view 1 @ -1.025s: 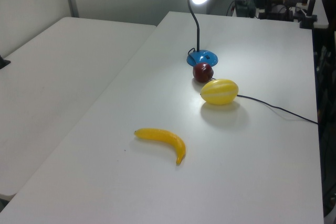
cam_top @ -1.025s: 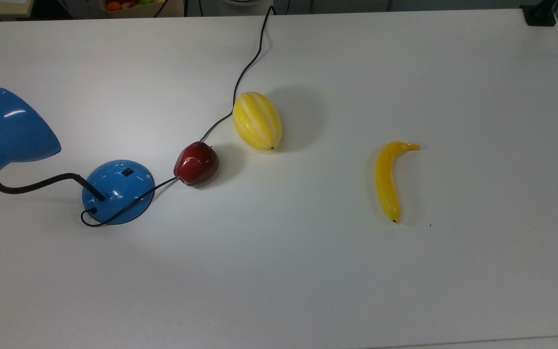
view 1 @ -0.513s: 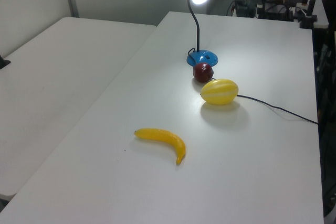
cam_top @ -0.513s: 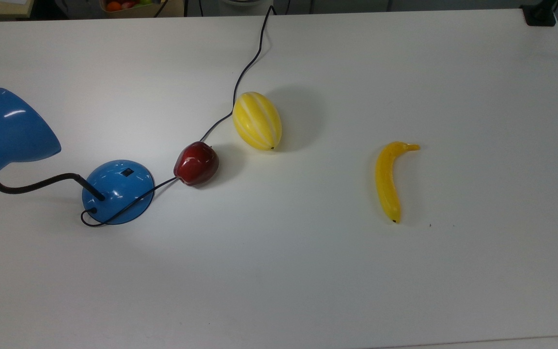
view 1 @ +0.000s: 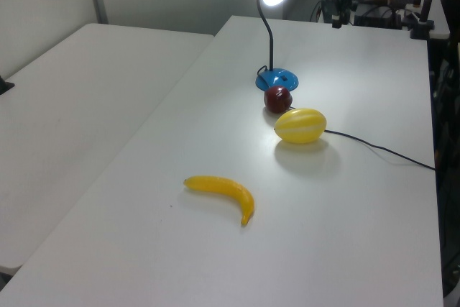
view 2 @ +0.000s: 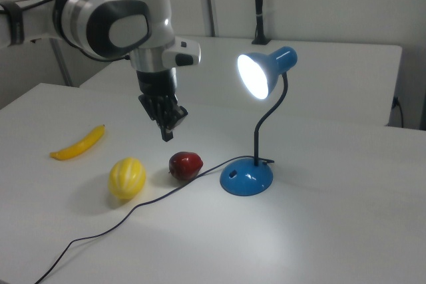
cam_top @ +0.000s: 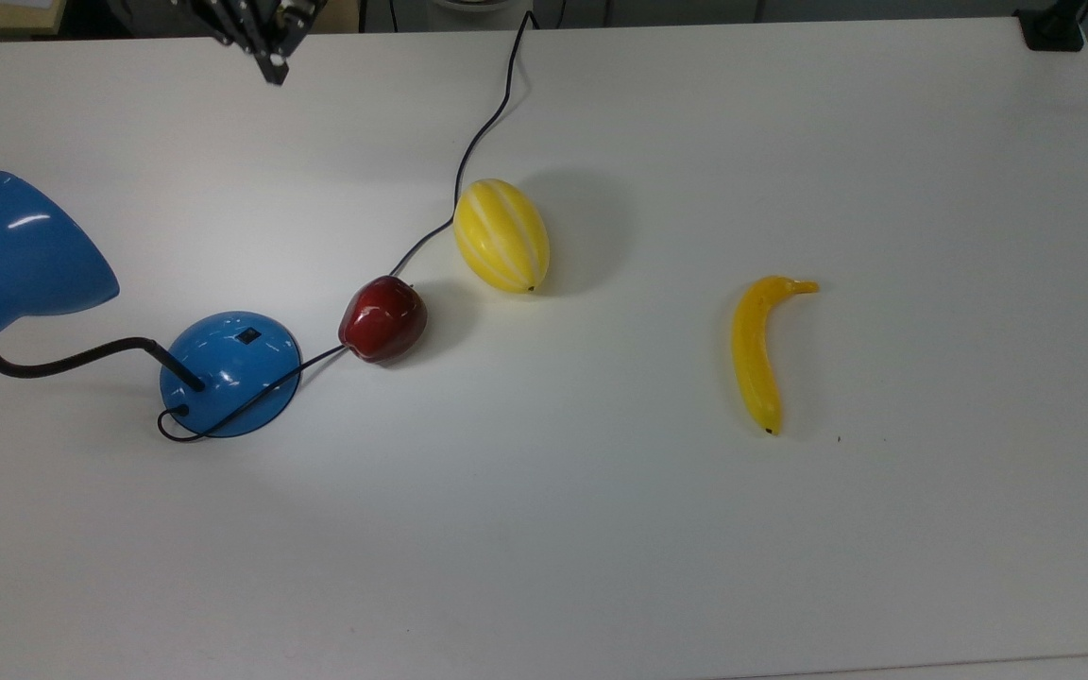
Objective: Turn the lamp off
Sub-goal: 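Move the gripper over the blue lamp base toward its switch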
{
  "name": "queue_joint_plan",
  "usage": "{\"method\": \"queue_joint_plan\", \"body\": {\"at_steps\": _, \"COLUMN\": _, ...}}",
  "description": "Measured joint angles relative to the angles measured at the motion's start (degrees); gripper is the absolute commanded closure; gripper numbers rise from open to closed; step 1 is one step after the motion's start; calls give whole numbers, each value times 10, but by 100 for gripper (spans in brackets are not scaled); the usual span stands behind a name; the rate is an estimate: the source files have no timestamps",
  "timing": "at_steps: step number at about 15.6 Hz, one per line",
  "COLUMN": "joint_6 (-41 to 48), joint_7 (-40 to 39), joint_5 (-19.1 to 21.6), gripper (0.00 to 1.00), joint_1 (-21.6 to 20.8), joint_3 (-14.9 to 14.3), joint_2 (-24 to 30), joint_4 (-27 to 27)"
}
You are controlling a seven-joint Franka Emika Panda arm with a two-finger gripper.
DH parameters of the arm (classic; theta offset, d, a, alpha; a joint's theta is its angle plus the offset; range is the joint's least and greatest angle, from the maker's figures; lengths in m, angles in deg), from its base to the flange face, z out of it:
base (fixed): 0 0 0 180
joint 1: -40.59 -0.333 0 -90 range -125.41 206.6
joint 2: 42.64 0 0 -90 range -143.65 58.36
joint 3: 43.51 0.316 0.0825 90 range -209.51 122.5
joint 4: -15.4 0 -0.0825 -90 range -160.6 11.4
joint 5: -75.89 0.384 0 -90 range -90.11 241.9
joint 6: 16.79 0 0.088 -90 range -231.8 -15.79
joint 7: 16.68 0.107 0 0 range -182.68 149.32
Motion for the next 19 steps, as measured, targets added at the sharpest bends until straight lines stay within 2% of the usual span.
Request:
{"method": "queue_joint_plan", "body": {"at_steps": 3, "joint_6": -75, "joint_7": 48, "joint_5": -5, "gripper": 100, "joint_1": 7, "joint_3": -1, "joint_2": -44, "joint_4": -1}}
{"method": "queue_joint_plan", "body": {"at_steps": 9, "joint_6": -202, "joint_7": 128, "joint_5": -60, "gripper": 100, "joint_1": 13, "joint_3": -2, "joint_2": -134, "joint_4": -1}}
{"method": "queue_joint_plan", "body": {"at_steps": 13, "joint_6": -272, "joint_7": 169, "joint_5": -81, "gripper": 100, "joint_1": 13, "joint_3": -2, "joint_2": -170, "joint_4": -1}}
{"method": "queue_joint_plan", "body": {"at_steps": 19, "joint_6": -329, "joint_7": 199, "joint_5": -95, "gripper": 100, "joint_1": 13, "joint_3": -2, "joint_2": -209, "joint_4": 0}}
